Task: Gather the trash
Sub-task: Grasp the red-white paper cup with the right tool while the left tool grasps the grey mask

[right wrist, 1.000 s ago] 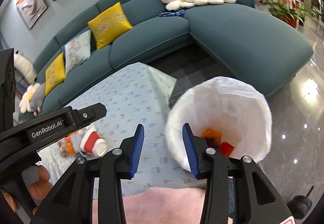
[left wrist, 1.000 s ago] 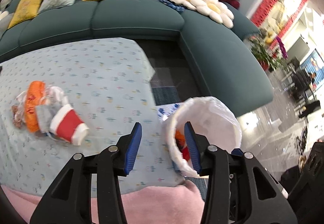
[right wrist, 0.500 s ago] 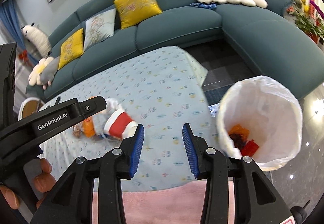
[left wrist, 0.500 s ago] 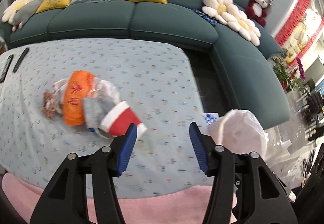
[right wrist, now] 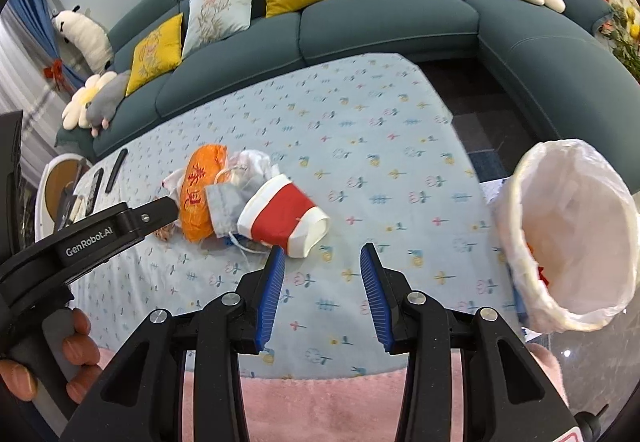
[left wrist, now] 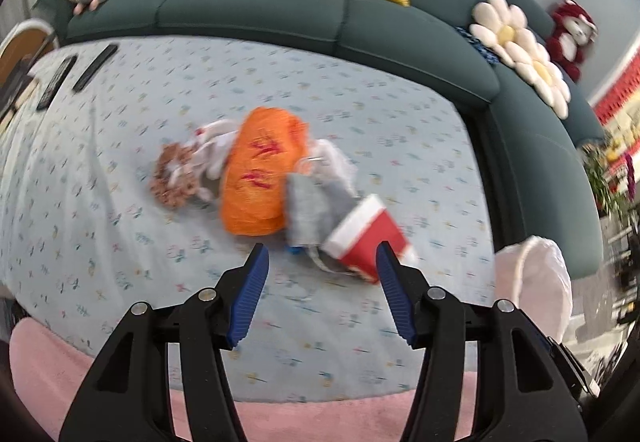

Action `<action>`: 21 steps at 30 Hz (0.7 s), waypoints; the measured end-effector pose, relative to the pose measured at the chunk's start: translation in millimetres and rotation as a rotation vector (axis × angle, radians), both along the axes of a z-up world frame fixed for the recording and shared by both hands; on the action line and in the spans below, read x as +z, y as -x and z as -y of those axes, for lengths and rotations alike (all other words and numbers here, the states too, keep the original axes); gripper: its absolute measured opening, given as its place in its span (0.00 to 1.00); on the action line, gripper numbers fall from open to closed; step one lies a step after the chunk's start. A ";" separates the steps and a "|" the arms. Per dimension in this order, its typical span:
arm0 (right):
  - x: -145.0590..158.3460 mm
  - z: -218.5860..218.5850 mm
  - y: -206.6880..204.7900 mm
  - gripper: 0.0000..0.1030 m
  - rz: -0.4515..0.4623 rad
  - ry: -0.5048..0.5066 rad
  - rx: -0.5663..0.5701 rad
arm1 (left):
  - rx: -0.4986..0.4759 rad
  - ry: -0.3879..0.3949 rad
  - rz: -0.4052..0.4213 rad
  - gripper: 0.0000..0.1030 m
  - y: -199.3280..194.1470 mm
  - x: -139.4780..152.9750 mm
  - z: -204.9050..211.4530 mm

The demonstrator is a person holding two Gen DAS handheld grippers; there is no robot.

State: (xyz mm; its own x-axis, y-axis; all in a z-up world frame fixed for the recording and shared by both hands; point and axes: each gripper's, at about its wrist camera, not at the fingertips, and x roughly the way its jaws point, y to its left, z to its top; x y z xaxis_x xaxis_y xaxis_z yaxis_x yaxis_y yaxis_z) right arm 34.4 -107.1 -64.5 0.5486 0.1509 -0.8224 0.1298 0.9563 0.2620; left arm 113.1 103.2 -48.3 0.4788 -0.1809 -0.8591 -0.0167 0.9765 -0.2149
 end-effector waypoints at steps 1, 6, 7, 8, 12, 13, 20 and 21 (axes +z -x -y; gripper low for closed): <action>-2.5 -4.2 -2.1 0.38 -0.005 0.002 0.007 | 0.014 0.002 -0.008 0.52 -1.8 -3.2 -6.9; -19.9 -22.8 -16.9 0.38 -0.044 0.005 0.030 | 0.070 0.020 -0.053 0.52 -15.0 -23.8 -40.3; -23.3 -25.0 -19.3 0.38 -0.052 0.000 0.031 | 0.075 0.023 -0.059 0.52 -16.9 -26.8 -44.0; -27.7 -28.2 -22.6 0.38 -0.062 -0.007 0.033 | 0.083 0.027 -0.070 0.52 -20.5 -32.0 -49.3; -40.4 -35.9 -32.6 0.38 -0.088 -0.009 0.043 | 0.094 0.063 -0.113 0.52 -33.0 -50.8 -61.6; -43.9 -38.2 -35.8 0.38 -0.097 -0.006 0.045 | 0.091 0.074 -0.123 0.52 -36.4 -55.5 -63.9; -63.2 -41.1 -53.2 0.38 -0.132 -0.011 0.042 | 0.051 0.122 -0.155 0.52 -59.5 -77.4 -67.5; -66.6 -41.0 -56.5 0.38 -0.137 -0.014 0.041 | 0.049 0.129 -0.159 0.52 -63.0 -79.8 -67.7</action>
